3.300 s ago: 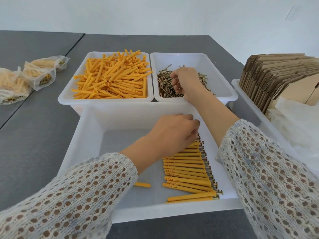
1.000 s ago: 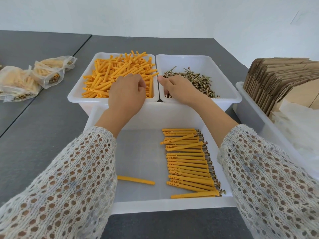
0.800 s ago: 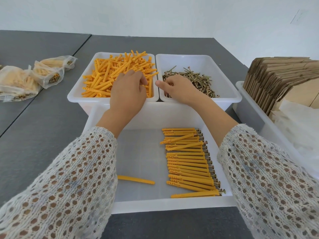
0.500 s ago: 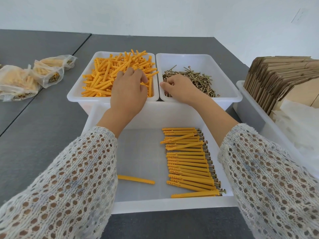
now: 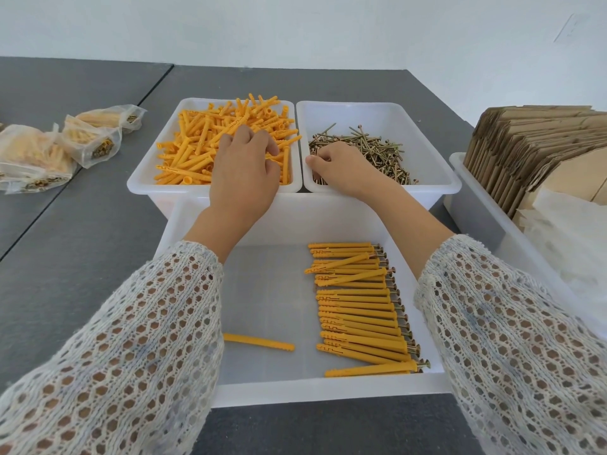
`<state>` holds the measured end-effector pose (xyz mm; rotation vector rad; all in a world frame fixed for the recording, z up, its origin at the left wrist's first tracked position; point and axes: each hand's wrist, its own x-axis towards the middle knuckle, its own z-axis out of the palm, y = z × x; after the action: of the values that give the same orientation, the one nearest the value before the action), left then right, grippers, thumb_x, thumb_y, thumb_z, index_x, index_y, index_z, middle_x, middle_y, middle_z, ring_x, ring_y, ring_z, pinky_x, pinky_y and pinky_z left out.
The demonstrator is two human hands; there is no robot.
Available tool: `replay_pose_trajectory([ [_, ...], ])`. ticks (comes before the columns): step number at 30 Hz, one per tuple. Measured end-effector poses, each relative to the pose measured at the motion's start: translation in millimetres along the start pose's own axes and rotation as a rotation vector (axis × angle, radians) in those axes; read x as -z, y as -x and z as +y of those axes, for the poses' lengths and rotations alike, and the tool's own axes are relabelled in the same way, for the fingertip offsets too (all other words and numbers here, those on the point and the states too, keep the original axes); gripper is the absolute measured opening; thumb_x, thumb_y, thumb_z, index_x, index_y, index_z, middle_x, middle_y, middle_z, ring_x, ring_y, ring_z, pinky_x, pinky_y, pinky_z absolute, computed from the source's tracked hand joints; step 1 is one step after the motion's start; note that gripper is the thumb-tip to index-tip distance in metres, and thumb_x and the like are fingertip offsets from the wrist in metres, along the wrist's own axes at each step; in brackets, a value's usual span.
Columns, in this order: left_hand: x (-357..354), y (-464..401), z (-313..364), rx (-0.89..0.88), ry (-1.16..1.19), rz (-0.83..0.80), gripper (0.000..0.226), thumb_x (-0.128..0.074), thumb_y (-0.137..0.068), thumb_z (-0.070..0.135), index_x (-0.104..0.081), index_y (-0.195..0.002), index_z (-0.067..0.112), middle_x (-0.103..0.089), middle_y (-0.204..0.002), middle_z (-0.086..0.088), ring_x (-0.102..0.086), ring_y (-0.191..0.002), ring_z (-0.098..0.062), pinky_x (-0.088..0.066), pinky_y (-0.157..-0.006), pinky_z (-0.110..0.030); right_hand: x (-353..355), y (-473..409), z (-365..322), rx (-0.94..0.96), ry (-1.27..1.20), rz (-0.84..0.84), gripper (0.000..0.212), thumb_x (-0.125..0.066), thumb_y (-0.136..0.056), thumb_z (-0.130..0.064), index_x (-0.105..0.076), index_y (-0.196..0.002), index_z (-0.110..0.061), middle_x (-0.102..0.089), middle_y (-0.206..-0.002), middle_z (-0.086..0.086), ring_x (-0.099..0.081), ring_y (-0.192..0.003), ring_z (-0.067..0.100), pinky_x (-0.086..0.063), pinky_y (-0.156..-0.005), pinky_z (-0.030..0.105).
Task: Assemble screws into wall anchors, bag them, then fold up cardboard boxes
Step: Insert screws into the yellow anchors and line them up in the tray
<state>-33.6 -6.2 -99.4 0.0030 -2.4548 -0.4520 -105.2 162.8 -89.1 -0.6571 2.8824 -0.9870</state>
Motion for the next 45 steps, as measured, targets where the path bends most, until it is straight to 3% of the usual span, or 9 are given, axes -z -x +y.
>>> replay_pose_trajectory([
  [16,3.1,0.6,1.5,0.015,0.047,-0.025,0.026,-0.050,-0.090,0.009,-0.061,-0.114,0.011,-0.054,-0.116,-0.011,-0.047,-0.103,-0.030,-0.039,-0.091,-0.038,-0.1,0.6,-0.9,-0.017,-0.002,0.007,0.040,-0.046,-0.100,-0.030,-0.063,-0.079,0.000,-0.045,-0.053,-0.005,-0.039,-0.048,0.011,-0.032,-0.050,0.024],
  [28,3.2,0.0,1.9,0.020,0.098,-0.019,0.027,-0.052,-0.089,0.006,-0.061,-0.114,0.010,-0.053,-0.115,-0.011,-0.047,-0.106,-0.028,-0.039,-0.087,-0.032,1.0,0.2,-1.3,-0.046,0.027,0.043,0.037,-0.048,-0.097,-0.022,-0.040,-0.062,-0.013,-0.038,-0.056,-0.001,-0.033,-0.051,0.013,-0.030,-0.053,0.027],
  [32,3.5,0.0,1.8,-0.002,0.161,-0.016,0.026,-0.053,-0.087,0.003,-0.061,-0.111,0.009,-0.052,-0.113,-0.011,-0.051,-0.105,-0.027,-0.046,-0.088,-0.039,1.8,0.2,-1.6,-0.074,0.010,0.100,0.039,-0.049,-0.091,-0.015,-0.033,-0.057,-0.016,-0.034,-0.057,-0.001,-0.030,-0.051,0.012,-0.028,-0.046,0.018],
  [40,2.6,-0.9,3.8,-0.071,0.238,0.028,0.029,-0.053,-0.081,-0.007,-0.061,-0.105,0.008,-0.044,-0.098,-0.002,-0.049,-0.080,-0.021,-0.044,-0.071,-0.035,1.6,0.4,-3.5,-0.083,0.022,0.104,0.019,-0.050,-0.087,-0.010,-0.062,-0.076,-0.002,-0.047,-0.070,0.011,-0.040,-0.065,0.018,-0.029,-0.044,0.013],
  [43,3.3,-0.3,6.4,-0.116,0.287,0.056,0.032,-0.050,-0.079,-0.013,-0.060,-0.103,0.006,-0.047,-0.096,-0.005,-0.047,-0.077,-0.021,-0.041,-0.067,-0.032,1.6,-0.6,-3.2,-0.100,0.038,0.106,0.025,-0.047,-0.085,-0.006,-0.064,-0.087,0.011,-0.049,-0.074,0.012,-0.040,-0.067,0.019,-0.031,-0.048,0.018],
  [45,3.5,0.6,7.8,-0.147,0.314,0.071,0.032,-0.049,-0.078,-0.014,-0.058,-0.104,0.004,-0.048,-0.095,-0.005,-0.045,-0.076,-0.017,-0.039,-0.064,-0.024,2.1,0.0,-4.2,-0.107,0.042,0.102,0.021,-0.044,-0.083,-0.002,-0.062,-0.078,0.009,-0.047,-0.073,0.012,-0.039,-0.067,0.019,-0.030,-0.048,0.019],
])
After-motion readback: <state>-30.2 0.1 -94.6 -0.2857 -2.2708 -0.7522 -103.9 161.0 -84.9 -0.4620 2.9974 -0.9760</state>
